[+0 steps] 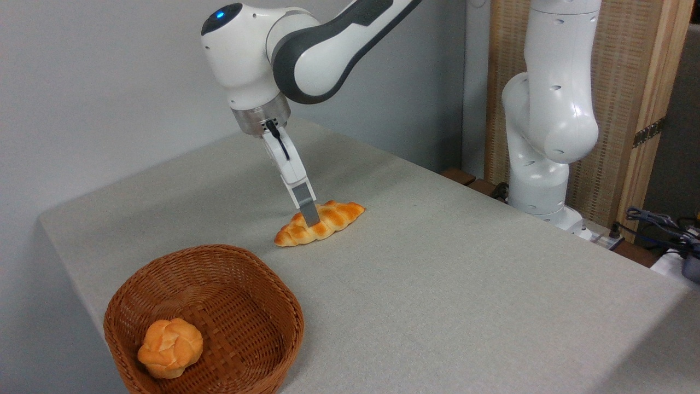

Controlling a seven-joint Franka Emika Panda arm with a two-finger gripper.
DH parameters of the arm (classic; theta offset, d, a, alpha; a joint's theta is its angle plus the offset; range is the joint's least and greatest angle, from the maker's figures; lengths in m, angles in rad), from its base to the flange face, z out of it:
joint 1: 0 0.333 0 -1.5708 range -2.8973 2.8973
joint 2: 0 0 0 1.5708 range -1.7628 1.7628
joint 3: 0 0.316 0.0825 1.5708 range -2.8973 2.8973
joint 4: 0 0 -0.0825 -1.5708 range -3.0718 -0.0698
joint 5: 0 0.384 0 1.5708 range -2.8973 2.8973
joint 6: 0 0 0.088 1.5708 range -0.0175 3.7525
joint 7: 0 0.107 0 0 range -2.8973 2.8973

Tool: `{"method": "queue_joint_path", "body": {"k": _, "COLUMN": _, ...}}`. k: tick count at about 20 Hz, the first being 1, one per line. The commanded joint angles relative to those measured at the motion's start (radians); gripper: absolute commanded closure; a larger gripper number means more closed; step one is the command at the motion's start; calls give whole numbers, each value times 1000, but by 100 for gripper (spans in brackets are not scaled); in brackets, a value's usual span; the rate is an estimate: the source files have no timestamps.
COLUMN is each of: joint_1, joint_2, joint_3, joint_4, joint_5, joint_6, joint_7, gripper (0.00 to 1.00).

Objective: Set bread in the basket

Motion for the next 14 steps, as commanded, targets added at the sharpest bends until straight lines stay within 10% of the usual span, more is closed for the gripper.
{"method": "queue_joint_path", "body": {"k": 1, "joint_1": -1, "joint_2": -2, "joint_3": 0, "joint_4": 0, "joint_5": 62, "joint_6": -4, "joint_7": -11, "gripper": 0}}
{"method": "queue_joint_path", "body": {"k": 13, "joint_1": -4, "joint_2": 40, "joint_3": -3, "joint_4": 0, "joint_5": 88, "joint_6": -4, "joint_7": -20, "gripper": 1}}
{"method": "queue_joint_path", "body": {"k": 14, "joint_1": -4, "joint_2": 40, "joint_3": -3, "joint_4": 0, "joint_5": 91, "joint_6": -4, "joint_7": -24, "gripper": 12}}
